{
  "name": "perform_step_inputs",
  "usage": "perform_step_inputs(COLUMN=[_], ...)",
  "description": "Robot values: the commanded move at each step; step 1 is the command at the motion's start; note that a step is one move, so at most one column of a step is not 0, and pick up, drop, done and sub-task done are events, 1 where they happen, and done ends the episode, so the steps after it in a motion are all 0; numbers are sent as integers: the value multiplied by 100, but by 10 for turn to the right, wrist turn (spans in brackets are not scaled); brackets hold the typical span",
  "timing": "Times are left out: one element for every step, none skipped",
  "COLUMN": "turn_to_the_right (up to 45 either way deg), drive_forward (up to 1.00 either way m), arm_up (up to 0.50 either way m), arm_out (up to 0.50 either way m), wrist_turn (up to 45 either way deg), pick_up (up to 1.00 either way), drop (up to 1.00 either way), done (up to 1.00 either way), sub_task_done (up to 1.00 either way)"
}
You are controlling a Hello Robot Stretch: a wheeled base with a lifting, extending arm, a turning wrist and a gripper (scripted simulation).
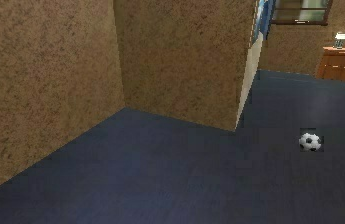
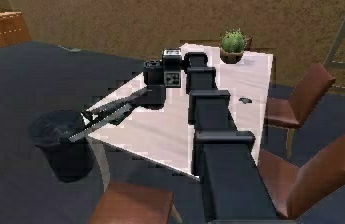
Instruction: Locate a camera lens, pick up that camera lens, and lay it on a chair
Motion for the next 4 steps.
perform_step_inputs(turn_to_the_right=[0,0,0,0], drive_forward=[0,0,0,0], arm_up=[0,-34,-32,0], arm_out=[0,0,0,0], wrist_turn=[450,0,0,0], pick_up=[0,0,0,0], drop=[0,0,0,100], done=[0,0,0,0], sub_task_done=[0,0,0,0])
